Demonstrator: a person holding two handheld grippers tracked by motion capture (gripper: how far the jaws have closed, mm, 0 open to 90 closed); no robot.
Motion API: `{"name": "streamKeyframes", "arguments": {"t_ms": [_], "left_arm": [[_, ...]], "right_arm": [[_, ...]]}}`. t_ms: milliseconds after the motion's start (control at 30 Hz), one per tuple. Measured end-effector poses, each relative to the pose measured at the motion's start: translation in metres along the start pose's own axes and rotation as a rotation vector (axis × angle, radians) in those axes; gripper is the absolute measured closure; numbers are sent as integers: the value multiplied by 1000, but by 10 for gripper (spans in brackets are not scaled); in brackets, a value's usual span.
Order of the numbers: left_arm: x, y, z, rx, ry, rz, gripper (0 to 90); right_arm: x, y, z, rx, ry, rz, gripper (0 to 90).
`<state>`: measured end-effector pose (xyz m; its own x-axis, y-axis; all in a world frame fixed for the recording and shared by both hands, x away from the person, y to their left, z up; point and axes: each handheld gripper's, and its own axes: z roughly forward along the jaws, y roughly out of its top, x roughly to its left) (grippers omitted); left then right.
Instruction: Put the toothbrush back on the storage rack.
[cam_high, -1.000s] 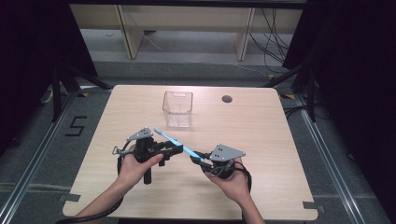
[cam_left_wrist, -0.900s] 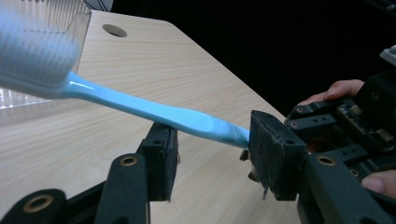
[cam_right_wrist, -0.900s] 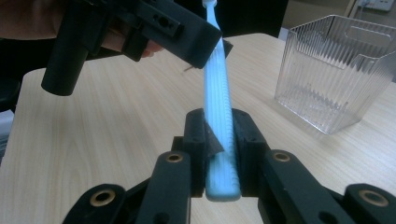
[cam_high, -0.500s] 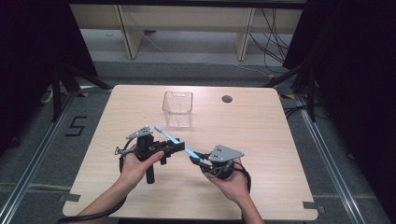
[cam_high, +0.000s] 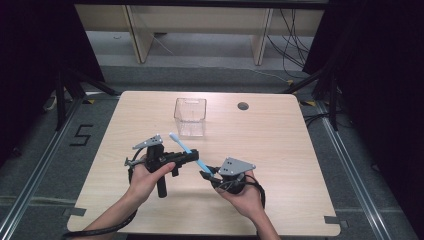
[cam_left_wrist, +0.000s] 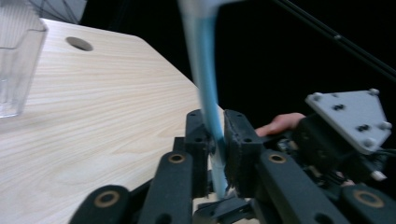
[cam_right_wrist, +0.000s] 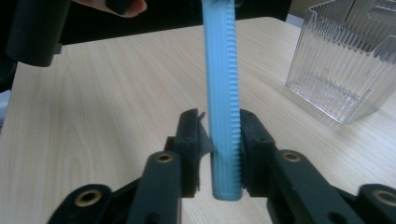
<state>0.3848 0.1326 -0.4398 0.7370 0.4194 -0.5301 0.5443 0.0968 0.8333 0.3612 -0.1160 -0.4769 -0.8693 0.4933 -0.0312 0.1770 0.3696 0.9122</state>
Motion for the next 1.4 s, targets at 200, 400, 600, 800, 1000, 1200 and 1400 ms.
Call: {"name": "streamKeyframes", "arguments": {"t_ms": [200, 400, 600, 800, 1000, 1200, 1400], "left_arm": [[-6, 2, -1, 6, 2, 73, 832], [-9, 6, -4, 13, 26, 125, 832], [-12, 8, -5, 25, 49, 162, 832], [-10, 10, -8, 40, 108, 209, 832], [-5, 20, -13, 39, 189, 265, 832], [7, 33, -17, 32, 258, 297, 832], [18, 44, -17, 21, 307, 351, 831]], "right_arm": [[1, -1, 1, 9, 9, 35, 630], [-4, -1, -3, -25, -34, 32, 539], [-4, 2, -11, -32, -38, 36, 517], [-3, -1, -17, -26, -50, 67, 517], [-5, -9, -28, -29, -110, 106, 519], [-8, -21, -38, -46, -178, 137, 519], [-14, -36, -46, -57, -247, 168, 518]]}}
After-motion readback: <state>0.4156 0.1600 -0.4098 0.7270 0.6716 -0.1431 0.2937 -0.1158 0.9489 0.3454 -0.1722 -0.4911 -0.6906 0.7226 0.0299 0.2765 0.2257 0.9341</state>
